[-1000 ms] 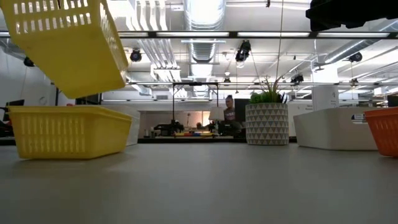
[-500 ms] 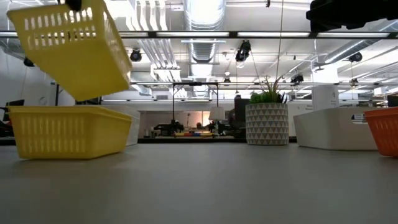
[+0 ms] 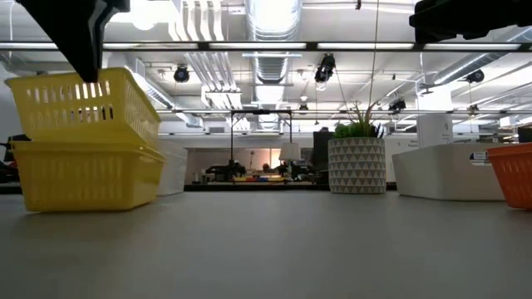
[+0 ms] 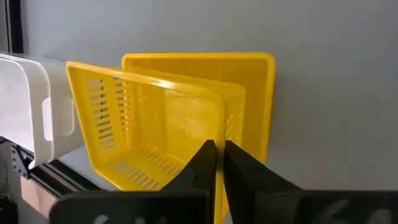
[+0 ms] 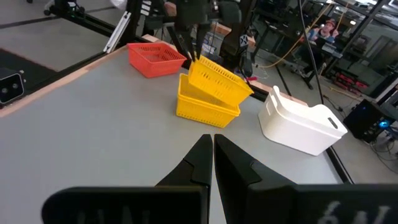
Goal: Stack baskets by color
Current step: Stack the top yellow bin on top of the bottom yellow bin
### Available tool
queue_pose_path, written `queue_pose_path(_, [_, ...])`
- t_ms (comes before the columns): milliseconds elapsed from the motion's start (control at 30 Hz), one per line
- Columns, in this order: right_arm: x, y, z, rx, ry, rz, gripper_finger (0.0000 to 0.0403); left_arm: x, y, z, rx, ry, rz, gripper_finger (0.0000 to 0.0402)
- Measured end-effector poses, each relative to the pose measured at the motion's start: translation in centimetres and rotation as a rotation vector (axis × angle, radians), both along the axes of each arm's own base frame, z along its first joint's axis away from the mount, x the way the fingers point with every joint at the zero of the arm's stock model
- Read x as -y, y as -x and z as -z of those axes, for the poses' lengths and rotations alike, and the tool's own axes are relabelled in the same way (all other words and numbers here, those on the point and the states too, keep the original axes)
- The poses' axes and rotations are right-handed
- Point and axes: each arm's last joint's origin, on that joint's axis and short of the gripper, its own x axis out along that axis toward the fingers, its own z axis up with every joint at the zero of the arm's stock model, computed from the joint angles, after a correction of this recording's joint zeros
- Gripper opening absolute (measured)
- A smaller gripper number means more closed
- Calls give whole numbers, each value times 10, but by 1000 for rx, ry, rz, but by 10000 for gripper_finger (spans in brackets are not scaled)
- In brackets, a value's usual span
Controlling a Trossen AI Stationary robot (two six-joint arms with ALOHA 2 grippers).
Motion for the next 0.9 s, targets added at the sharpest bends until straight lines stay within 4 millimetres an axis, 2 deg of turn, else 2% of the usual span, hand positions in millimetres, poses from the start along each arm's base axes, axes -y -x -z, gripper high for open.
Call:
queue_pose_path(433, [0,0,0,-4,-11,3,9,-12,-7,20,11,6,-46,49])
queue_pose_path(900, [0,1,3,-30,-22,8,9,-11,-12,20,46,38,-58,86])
